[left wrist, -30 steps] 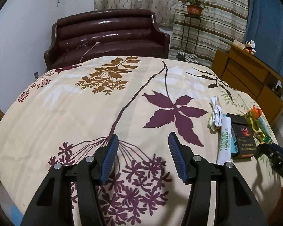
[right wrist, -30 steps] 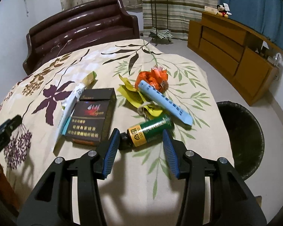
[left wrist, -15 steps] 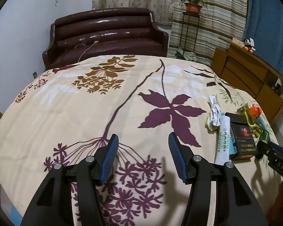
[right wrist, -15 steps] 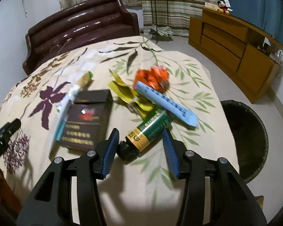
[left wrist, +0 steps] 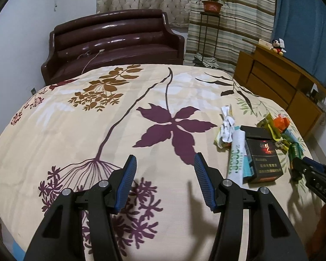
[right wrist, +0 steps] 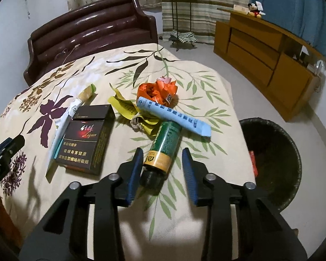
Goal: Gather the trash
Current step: 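Lower the right gripper onto the green can and close it, then grasp the white tube with green print with the left gripper while the right gripper holds the can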
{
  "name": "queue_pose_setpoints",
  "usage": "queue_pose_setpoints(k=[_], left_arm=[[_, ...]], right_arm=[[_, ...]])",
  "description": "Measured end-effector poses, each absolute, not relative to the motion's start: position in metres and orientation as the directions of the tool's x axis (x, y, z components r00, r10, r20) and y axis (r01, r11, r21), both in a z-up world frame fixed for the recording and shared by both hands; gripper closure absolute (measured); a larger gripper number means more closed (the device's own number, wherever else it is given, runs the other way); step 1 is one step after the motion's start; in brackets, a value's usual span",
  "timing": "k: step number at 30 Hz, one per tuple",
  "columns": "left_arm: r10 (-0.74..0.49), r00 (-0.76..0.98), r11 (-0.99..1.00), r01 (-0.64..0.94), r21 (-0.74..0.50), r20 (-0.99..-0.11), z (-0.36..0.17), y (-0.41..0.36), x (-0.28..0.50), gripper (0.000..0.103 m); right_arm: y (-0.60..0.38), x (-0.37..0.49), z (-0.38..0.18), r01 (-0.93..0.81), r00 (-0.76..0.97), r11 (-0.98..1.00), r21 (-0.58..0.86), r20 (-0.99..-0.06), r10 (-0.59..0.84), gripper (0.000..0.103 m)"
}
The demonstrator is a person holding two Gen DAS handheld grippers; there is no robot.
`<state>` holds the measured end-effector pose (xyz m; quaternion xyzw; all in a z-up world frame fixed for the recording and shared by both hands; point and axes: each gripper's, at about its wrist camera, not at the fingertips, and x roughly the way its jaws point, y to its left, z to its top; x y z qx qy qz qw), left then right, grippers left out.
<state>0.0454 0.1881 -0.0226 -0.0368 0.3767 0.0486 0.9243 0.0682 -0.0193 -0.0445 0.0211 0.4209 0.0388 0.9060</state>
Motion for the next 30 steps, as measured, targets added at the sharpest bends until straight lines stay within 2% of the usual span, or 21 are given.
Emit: queue_pose_setpoints(k=[4, 12, 14, 30], left_arm=[[0.059, 0.712, 0.994, -0.11, -0.028, -0.7, -0.021, 0.182, 0.046, 0.048], [0.05, 0.705, 0.994, -0.101, -0.03, -0.708, -0.02, 0.17, 0.049, 0.048], [0.042, 0.705, 0.995, -0.094, -0.034, -0.708, -0.02, 0.166, 0.049, 0.046], [0.008, 0.671, 0.999, -0.035, -0.02, -0.742, -0.037, 0.126, 0.067, 0.045]], right_arm=[[-0.024, 0.068, -0.048, -0.058, 0.632, 0.995, 0.076, -0.769, 0.095, 0.074], [-0.028, 0.07, -0.051, -0.083, 0.632, 0.994, 0.077, -0.767, 0.112, 0.073], [-0.027, 0.07, -0.051, -0.101, 0.637, 0.993, 0.06, -0.763, 0.111, 0.08], [-0.04, 0.058, -0.049, -0.15, 0.646, 0.982, 0.117, -0.74, 0.187, 0.08]])
